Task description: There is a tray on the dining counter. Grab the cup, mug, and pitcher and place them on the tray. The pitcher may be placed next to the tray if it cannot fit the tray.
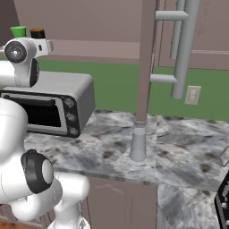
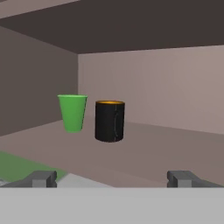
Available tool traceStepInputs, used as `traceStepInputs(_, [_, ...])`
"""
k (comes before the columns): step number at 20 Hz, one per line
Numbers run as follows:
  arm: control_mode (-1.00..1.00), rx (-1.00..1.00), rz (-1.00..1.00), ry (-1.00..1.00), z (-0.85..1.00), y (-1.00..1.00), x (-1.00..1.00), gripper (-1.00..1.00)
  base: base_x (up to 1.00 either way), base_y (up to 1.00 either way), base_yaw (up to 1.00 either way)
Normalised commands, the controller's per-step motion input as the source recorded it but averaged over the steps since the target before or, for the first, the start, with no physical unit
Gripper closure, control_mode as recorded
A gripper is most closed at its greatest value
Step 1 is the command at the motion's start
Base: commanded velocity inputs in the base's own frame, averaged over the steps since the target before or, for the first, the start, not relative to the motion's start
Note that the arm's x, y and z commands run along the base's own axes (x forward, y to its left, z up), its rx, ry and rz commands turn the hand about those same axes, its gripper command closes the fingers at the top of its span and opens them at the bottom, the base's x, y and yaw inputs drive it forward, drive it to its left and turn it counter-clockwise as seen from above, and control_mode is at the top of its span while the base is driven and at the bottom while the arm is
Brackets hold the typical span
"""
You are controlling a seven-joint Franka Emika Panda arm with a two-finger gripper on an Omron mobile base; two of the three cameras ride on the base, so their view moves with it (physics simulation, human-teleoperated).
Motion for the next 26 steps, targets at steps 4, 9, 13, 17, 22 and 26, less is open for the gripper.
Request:
traceStepInputs(4, [-1.00,0.00,0.00,0.00,0.00,0.00,0.01,-1.00,0.00,0.00,0.00])
traceStepInputs(9, [-1.00,0.00,0.00,0.00,0.00,0.00,0.00,-1.00,0.00,0.00,0.00])
traceStepInputs(13, [-1.00,0.00,0.00,0.00,0.00,0.00,0.06,-1.00,0.00,0.00,0.00])
traceStepInputs(17, [-1.00,0.00,0.00,0.00,0.00,0.00,0.07,-1.00,0.00,0.00,0.00])
traceStepInputs(22, [-1.00,0.00,0.00,0.00,0.00,0.00,0.11,-1.00,0.00,0.00,0.00])
traceStepInputs(26, [-1.00,0.00,0.00,0.00,0.00,0.00,0.12,-1.00,0.00,0.00,0.00])
